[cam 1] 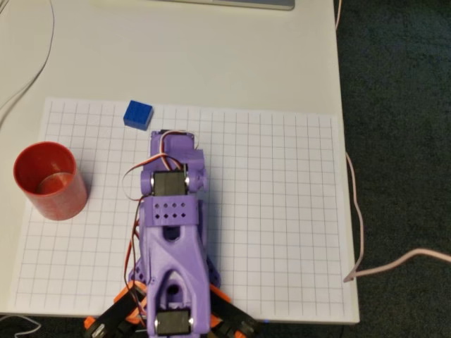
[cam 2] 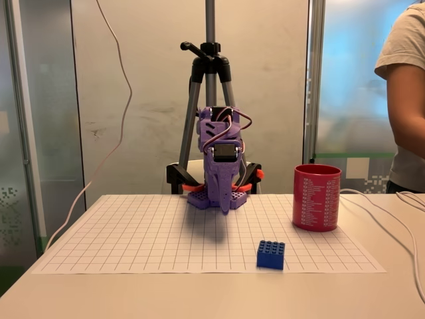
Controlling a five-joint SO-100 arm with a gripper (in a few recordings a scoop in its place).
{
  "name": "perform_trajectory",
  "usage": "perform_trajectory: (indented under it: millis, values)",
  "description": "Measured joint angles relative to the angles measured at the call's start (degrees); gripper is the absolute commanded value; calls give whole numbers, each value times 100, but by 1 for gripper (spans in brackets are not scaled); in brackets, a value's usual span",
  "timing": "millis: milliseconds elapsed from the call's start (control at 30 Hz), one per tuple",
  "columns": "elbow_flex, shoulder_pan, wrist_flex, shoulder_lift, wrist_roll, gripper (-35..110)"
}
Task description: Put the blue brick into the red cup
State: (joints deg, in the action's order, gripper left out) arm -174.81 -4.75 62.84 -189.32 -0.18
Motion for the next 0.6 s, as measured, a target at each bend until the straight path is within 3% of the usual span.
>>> perform_trajectory:
  millis: [600]
  values:
    - [-9,264,246,44,53,0]
